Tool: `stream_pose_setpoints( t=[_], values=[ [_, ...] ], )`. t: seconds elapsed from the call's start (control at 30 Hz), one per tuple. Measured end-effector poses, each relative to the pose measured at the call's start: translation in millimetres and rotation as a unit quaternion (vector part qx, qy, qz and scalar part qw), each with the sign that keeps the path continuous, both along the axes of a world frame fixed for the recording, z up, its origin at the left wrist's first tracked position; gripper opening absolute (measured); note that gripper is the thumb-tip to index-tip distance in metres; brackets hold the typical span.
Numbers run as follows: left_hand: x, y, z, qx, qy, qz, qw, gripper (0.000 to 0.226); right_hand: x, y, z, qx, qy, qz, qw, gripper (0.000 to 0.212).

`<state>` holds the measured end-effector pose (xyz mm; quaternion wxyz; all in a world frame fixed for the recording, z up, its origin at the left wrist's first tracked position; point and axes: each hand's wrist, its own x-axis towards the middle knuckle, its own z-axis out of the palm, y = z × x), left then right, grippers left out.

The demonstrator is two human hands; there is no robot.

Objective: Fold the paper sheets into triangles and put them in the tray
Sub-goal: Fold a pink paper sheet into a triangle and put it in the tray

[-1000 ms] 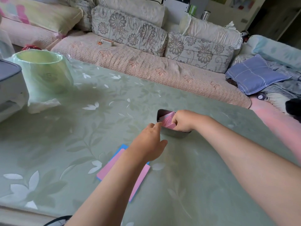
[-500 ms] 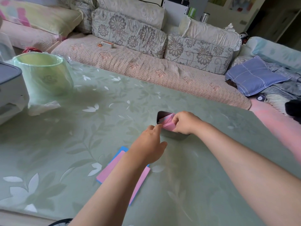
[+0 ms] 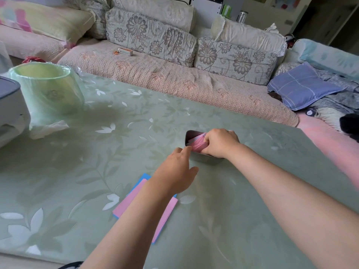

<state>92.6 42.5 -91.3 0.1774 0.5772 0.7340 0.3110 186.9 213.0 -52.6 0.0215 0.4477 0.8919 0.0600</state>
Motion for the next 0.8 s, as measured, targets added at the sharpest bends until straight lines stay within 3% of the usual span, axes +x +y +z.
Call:
stream_pose_setpoints(
  t=[0.2,0.33,0.47,0.6,0.67,0.8],
  values=[
    [-1.6,-0.5,0.0,-0.001,0.004,0.001,1.0,0.058,1.1,0.1,2.0,0.006,0.005,-0.007,1.0,0.024],
    [-7.2,-4.6,0.7,-0.005,0.01,0.01,1.0,0.059,5.1,-1.5,6.1,0.004,0.037,-0.003,0.999,0.04],
    [-17.9,-16.4,5.1,-0.021,0.026,0.026,0.999,0.057,12.7,-10.6,13.8,-0.012,0.075,0.002,0.997,0.036],
    [-34.1,-37.0,10.4,-0.054,0.041,0.044,0.997,0.064,16.6,-41.0,24.1,-0.005,0.181,0.023,0.983,0.026],
    [-44.0,-50.0,11.1,-0.087,0.059,0.049,0.993,0.067,15.0,-68.0,24.0,-0.037,0.229,0.049,0.971,0.018],
    [-58.9,-78.3,9.5,-0.161,0.108,0.024,0.981,0.09,12.4,-126.1,4.9,-0.176,0.177,0.101,0.963,0.013]
  ],
)
